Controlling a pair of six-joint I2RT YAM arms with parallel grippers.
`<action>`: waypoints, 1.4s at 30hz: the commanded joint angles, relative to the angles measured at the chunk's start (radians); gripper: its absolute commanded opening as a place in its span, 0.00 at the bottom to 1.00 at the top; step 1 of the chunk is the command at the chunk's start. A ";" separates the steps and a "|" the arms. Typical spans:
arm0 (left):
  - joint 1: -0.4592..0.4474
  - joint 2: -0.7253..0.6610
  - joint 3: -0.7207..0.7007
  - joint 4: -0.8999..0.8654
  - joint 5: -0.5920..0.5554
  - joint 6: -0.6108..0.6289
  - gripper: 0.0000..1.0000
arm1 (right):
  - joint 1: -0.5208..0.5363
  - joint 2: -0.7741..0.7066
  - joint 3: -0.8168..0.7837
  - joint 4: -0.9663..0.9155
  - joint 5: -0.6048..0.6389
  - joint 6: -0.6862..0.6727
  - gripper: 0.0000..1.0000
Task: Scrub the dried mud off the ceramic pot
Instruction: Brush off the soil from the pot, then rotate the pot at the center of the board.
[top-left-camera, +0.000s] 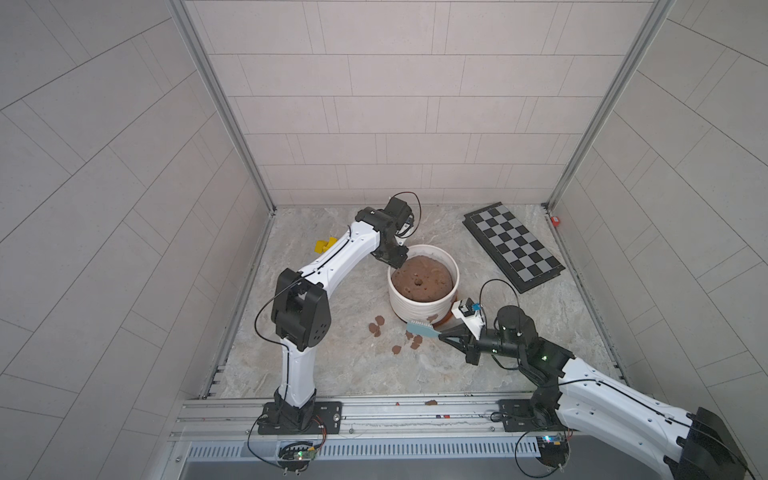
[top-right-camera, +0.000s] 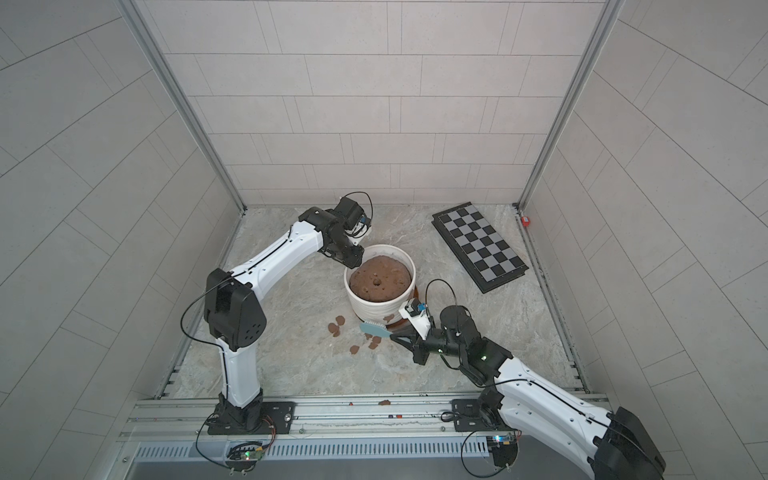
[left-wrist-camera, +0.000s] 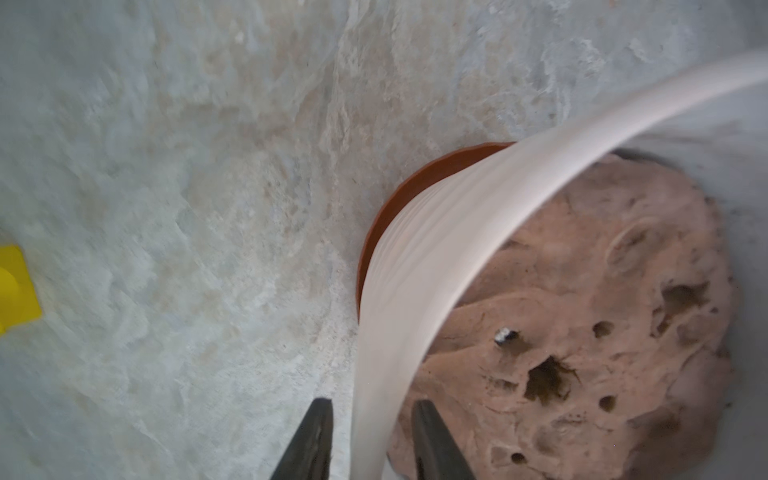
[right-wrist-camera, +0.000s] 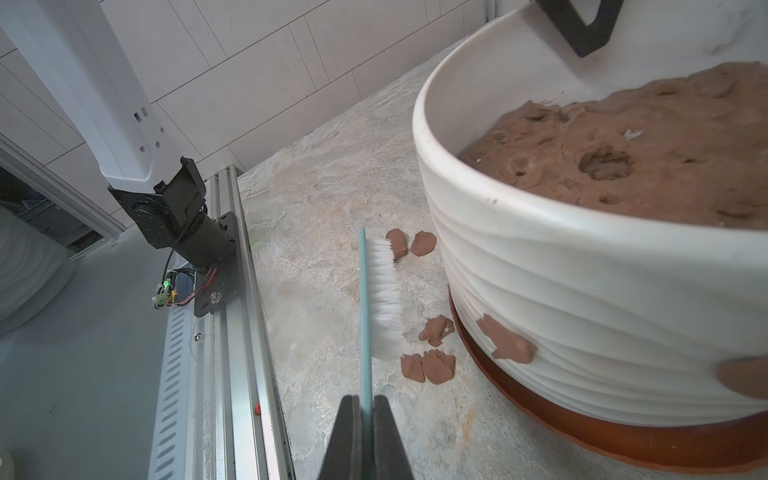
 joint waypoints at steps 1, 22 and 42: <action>0.004 -0.094 0.022 -0.063 0.040 -0.086 0.53 | -0.004 0.000 0.031 0.034 -0.034 -0.007 0.00; -0.205 -0.405 -0.348 0.027 -0.170 -1.185 0.64 | -0.015 -0.011 0.042 0.079 -0.068 0.014 0.00; -0.309 -0.284 -0.361 0.020 -0.193 -1.422 0.39 | -0.018 -0.053 0.001 0.090 -0.062 0.031 0.00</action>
